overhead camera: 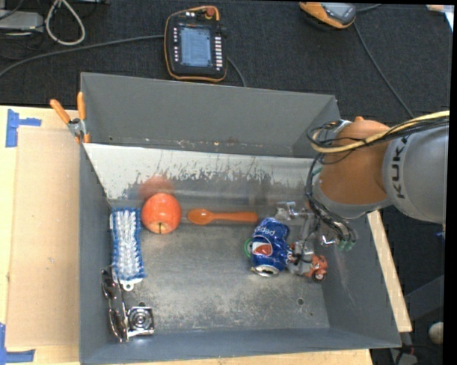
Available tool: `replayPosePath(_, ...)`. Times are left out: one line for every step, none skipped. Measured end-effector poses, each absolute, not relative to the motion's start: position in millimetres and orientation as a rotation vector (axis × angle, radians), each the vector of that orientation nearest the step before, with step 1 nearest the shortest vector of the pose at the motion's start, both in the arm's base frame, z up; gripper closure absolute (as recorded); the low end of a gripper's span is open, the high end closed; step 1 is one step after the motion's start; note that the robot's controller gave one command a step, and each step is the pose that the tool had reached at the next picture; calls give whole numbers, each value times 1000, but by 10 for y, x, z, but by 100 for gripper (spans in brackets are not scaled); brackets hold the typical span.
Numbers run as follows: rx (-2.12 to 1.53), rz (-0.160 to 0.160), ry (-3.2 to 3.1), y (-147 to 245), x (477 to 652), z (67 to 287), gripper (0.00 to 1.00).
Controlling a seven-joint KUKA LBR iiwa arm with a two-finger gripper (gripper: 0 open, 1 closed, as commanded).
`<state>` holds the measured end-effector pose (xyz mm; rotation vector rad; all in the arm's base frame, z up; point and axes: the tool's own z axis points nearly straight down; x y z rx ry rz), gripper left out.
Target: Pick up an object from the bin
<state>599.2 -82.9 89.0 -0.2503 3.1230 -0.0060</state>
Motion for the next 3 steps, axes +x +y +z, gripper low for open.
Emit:
replayPosePath(-307, 0, 3117, -581, 6102, 794, 0)
replayPosePath(-233, 1, 3122, -388, 6176, 1742, 0)
replayPosePath(-500, 7, 3112, -488, 6019, 949, 0)
